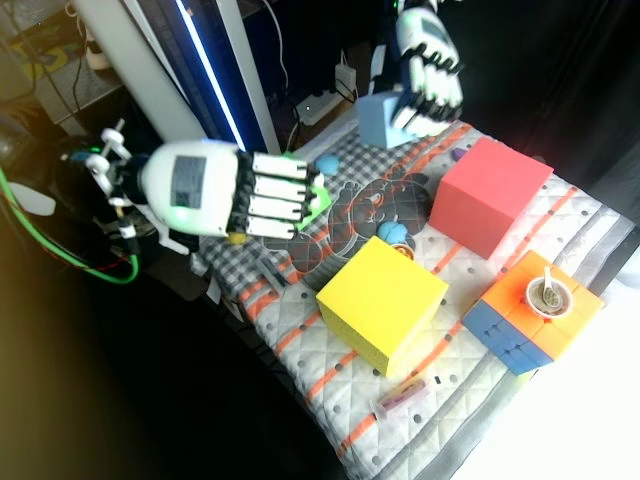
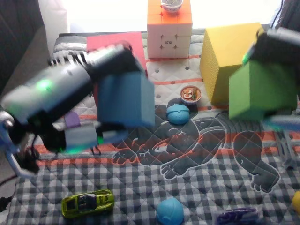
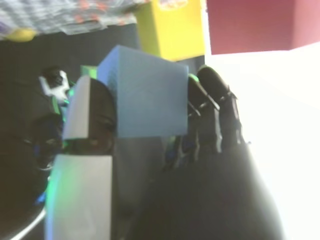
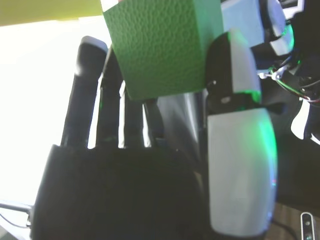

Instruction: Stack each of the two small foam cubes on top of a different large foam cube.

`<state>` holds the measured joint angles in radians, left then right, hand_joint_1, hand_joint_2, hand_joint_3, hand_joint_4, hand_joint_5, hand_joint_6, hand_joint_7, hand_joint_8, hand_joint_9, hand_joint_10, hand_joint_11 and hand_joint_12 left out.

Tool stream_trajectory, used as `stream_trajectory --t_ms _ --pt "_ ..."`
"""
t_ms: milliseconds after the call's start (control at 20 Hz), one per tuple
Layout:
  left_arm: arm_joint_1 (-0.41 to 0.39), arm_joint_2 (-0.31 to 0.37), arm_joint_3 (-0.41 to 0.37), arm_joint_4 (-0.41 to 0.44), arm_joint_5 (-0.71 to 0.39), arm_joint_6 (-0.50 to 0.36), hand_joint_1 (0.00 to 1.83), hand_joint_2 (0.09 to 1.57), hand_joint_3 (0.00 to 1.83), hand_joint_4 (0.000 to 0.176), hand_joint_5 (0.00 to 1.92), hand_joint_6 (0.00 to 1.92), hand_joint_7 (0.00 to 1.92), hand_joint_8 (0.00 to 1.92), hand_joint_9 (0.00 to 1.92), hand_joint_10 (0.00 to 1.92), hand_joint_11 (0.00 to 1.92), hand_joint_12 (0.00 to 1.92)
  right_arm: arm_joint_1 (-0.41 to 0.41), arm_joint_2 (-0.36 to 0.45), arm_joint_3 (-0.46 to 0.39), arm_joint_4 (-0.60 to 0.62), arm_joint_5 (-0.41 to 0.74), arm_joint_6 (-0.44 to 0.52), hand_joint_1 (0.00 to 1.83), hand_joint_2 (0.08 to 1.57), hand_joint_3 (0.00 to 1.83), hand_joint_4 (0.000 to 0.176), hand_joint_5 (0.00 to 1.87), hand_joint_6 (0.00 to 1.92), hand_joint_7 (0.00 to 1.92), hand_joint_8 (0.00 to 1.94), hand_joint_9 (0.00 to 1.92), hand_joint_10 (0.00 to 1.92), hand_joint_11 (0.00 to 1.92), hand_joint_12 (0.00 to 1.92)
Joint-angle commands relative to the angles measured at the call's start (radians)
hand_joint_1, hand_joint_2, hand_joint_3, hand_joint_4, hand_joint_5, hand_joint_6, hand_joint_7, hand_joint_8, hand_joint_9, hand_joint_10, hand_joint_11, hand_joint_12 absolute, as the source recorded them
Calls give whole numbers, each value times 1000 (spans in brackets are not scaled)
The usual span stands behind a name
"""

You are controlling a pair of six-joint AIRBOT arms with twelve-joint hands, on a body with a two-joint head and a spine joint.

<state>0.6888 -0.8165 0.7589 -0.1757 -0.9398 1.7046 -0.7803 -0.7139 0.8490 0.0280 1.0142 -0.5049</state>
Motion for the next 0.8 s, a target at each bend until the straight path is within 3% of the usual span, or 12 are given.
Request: stream_trajectory --t_ms 0,50,100,250,300,350,400,450,500,550,650,750 --pt "-26 7 5 13 -146 -3 1157 1167 0 0 140 1178 42 1168 155 1659 224 1914 22 6 11 28 123 4 1108 1362 1 0 435 1645 669 1680 665 1918 819 1921" --pt "-43 7 14 8 -145 -3 1259 1121 0 0 174 1149 102 1374 253 1751 335 1920 33 5 17 38 122 4 1274 1288 0 0 299 1602 689 1538 718 1895 892 1921" --pt "-71 4 30 -2 -130 -3 1298 1101 0 0 208 1154 123 1381 296 1727 340 1921 45 2 25 60 122 4 1154 1321 0 0 435 1637 713 1559 735 1815 858 1921" --pt "-129 -11 70 -28 -84 -3 1254 1053 0 0 306 1065 371 1182 441 1621 491 1921 75 -13 61 109 107 4 1088 1348 5 0 467 1697 675 1579 534 1799 622 1921" --pt "-157 -21 93 -42 -51 -3 1305 1030 0 0 340 1032 470 1218 520 1602 540 1921 110 -28 90 128 68 4 1087 1351 4 0 462 1718 670 1577 555 1839 694 1921" --pt "-171 -23 103 -46 -35 -3 1336 1122 5 0 320 976 776 1239 658 1682 727 1921 129 -35 103 132 48 4 1086 1353 4 0 463 1723 663 1582 576 1850 729 1921" --pt "-196 -29 123 -62 -7 -3 1350 1086 0 0 218 973 450 1280 437 1691 503 1921 169 -51 124 148 6 4 1083 1353 4 0 467 1727 660 1580 598 1855 748 1921" --pt "-214 -35 137 -77 2 -3 1351 1129 6 0 63 856 234 1055 302 1519 369 1885 189 -58 132 162 -15 4 1073 1364 7 0 453 1743 642 1616 602 1871 737 1921" --pt "-228 -48 156 -95 11 -3 1362 1137 5 0 72 689 191 845 268 1407 338 1840 214 -74 149 181 -46 4 1074 1365 6 0 447 1744 644 1618 613 1872 745 1921" --pt "-238 -54 170 -111 16 -2 1359 1138 3 0 130 692 220 778 287 1351 336 1788 228 -90 171 195 -67 4 1069 1373 6 0 427 1766 637 1628 578 1842 669 1921" --pt "-262 -71 203 -141 39 -2 1395 1141 3 0 211 1092 203 1248 277 1559 273 1831 257 -127 217 221 -123 4 1280 1296 0 0 216 1751 642 1565 453 1787 478 1921" --pt "-290 -91 240 -165 85 -2 1456 1134 0 0 171 1375 116 1558 241 1774 294 1917 275 -154 248 230 -171 4 1060 1369 11 8 466 1737 583 1650 431 1796 491 1921"
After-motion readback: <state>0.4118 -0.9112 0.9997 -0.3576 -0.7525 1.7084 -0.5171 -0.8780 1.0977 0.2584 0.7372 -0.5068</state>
